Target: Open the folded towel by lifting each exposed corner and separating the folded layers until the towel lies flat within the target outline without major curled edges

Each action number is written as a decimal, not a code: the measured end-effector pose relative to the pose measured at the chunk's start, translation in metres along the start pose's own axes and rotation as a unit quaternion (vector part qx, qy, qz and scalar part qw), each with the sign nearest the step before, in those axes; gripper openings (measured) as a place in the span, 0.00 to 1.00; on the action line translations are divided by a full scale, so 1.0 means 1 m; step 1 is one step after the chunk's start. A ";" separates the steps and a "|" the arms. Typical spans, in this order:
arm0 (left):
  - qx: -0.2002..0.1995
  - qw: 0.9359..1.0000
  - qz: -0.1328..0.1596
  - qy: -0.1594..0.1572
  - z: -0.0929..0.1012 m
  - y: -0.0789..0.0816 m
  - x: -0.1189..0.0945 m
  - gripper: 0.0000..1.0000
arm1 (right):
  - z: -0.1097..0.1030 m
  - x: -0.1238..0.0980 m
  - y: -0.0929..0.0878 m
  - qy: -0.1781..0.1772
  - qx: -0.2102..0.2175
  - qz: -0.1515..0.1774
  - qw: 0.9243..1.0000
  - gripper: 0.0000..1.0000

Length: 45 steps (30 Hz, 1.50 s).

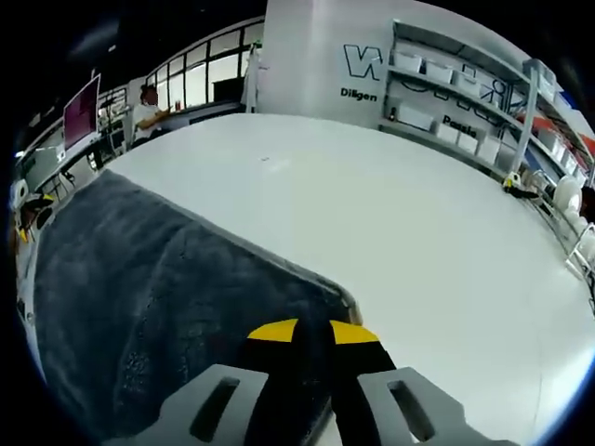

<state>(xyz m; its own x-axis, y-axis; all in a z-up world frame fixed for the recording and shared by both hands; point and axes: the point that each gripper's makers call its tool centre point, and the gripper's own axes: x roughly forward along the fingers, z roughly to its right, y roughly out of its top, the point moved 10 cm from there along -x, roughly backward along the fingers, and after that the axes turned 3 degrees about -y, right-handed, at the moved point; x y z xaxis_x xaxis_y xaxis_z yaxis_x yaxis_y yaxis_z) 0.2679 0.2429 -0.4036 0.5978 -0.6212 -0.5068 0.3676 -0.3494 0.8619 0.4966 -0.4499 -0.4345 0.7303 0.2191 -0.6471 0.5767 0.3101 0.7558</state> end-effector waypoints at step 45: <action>-0.020 1.000 0.009 0.020 -0.002 -0.002 0.003 0.99 | -0.049 -0.066 0.013 -0.007 -0.040 0.033 0.999 0.96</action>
<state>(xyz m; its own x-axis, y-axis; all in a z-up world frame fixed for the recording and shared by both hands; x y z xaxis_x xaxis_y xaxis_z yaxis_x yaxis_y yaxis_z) 0.2701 0.2428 -0.4069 0.6318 -0.5988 -0.4921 0.3837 -0.3100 0.8699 0.4381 -0.4153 -0.3870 0.7708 0.2292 -0.5945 0.4962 0.3694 0.7857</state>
